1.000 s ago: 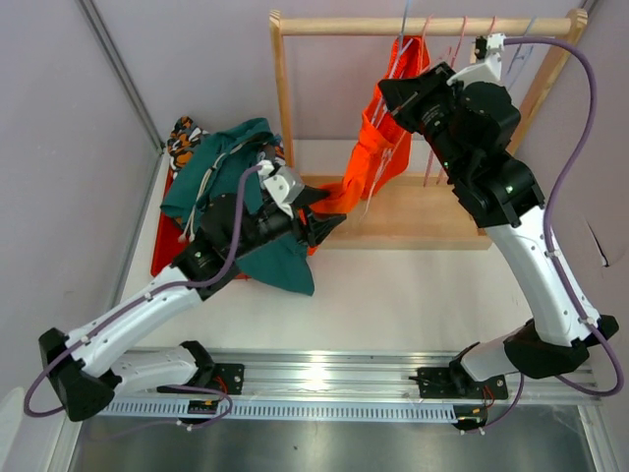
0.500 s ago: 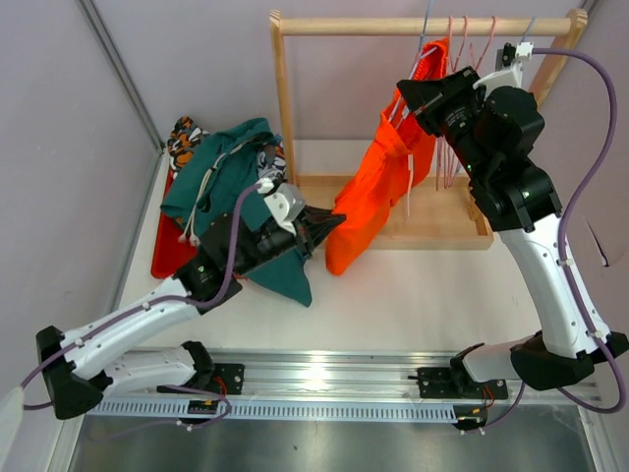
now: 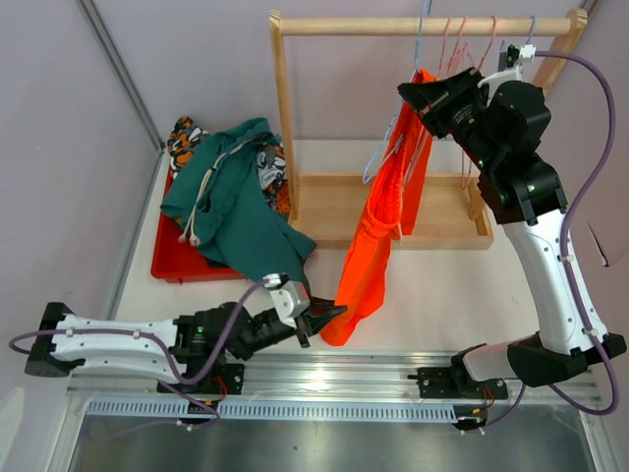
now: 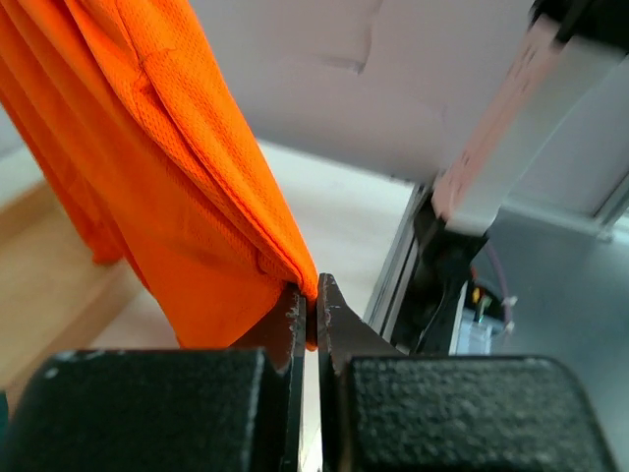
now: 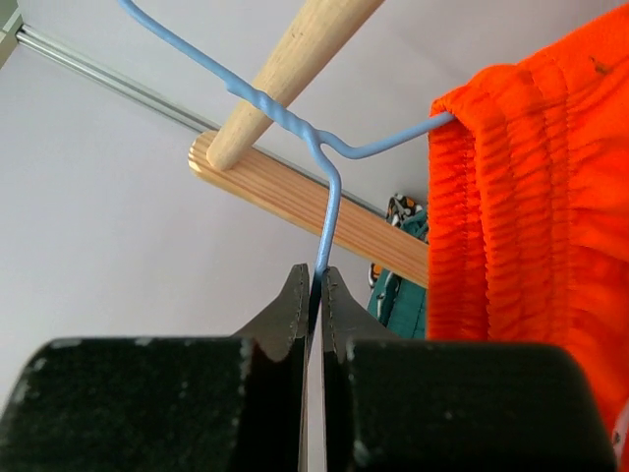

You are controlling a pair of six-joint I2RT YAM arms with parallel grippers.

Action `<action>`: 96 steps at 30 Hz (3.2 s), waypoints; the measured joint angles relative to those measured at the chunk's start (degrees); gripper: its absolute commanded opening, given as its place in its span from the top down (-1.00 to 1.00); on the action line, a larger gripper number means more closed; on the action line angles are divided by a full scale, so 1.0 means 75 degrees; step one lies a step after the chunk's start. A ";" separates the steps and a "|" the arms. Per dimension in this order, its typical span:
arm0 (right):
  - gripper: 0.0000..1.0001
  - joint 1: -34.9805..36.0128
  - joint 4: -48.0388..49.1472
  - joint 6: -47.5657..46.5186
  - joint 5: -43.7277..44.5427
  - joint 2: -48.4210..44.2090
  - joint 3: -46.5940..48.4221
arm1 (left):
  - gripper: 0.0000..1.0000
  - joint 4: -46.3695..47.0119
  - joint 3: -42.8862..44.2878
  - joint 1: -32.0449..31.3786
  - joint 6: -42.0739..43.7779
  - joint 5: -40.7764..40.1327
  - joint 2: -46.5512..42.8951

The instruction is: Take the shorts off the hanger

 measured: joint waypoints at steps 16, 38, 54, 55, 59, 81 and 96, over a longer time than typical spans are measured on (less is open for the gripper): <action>1.00 0.0029 0.0729 0.1448 -0.1049 -0.0924 -0.1955 | 1.00 0.0128 0.1632 0.0973 0.0624 -0.1644 0.2419; 1.00 -0.0111 0.1454 0.2920 -0.2745 -0.0134 -0.0597 | 1.00 -0.1682 0.2530 0.2923 0.0490 -0.1871 0.0979; 1.00 -0.0810 0.2212 0.2914 -0.3287 0.1489 -0.1142 | 1.00 -0.3745 0.6143 0.2766 0.2801 -0.3969 0.0673; 0.99 -0.0822 0.2355 0.2908 -0.3284 0.1341 -0.1358 | 1.00 -0.3771 0.6379 0.2970 0.2958 -0.3995 0.0868; -0.33 -0.0912 0.2646 0.2841 -0.3325 0.0536 -0.2323 | 1.00 -0.3998 0.7560 0.3829 0.3308 -0.3931 0.1734; -0.99 -0.1256 0.0991 0.0886 -0.3558 -0.3028 -0.5321 | 1.00 -0.5840 1.3103 1.0314 0.1460 -0.0455 0.6327; -0.99 -0.1352 -0.0644 -0.0291 -0.3060 -0.4179 -0.5313 | -0.98 -0.5193 0.8440 1.1054 -0.0055 0.0358 0.7093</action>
